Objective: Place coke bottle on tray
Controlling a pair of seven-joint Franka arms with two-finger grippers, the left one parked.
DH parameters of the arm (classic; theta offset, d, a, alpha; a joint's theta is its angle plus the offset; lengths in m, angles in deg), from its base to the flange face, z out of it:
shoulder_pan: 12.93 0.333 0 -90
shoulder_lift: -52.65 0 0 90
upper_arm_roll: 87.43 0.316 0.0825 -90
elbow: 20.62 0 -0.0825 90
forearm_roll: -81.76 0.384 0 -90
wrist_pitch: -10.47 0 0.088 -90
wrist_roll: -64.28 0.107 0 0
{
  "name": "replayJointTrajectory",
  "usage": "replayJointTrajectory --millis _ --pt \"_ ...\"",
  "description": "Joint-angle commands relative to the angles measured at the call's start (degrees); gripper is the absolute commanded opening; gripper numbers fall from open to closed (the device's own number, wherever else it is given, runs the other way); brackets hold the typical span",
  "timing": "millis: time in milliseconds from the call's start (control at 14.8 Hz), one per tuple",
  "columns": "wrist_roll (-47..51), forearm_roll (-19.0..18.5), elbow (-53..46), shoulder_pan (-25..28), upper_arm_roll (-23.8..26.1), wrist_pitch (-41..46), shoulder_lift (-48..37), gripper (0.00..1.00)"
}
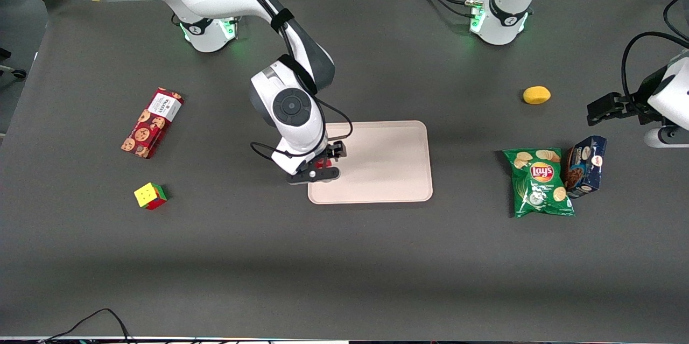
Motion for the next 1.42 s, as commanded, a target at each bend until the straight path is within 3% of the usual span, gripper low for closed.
replayJointTrajectory --millis 0,270,540,742,877,1080,1350 --pt "0.23 0.82 -1.07 0.10 -0.38 1.65 -4.67 1.00" --pt "-0.04 0.39 -1.24 -2.88 -0.65 13.75 -16.00 1.00" --pt "-8.63 0.65 -0.37 -11.83 -0.03 26.86 -26.02 1.00" --pt "-9.62 0.30 5.15 -24.22 5.40 28.03 -33.06 1.00" --pt "-9.62 -2.50 6.05 -29.59 8.48 27.85 -34.31 1.00" --pt "-9.62 -7.78 7.63 -30.58 7.01 27.77 -34.92 1.00" --pt "-9.62 -8.41 8.51 -31.72 3.14 27.68 -35.54 1.00"
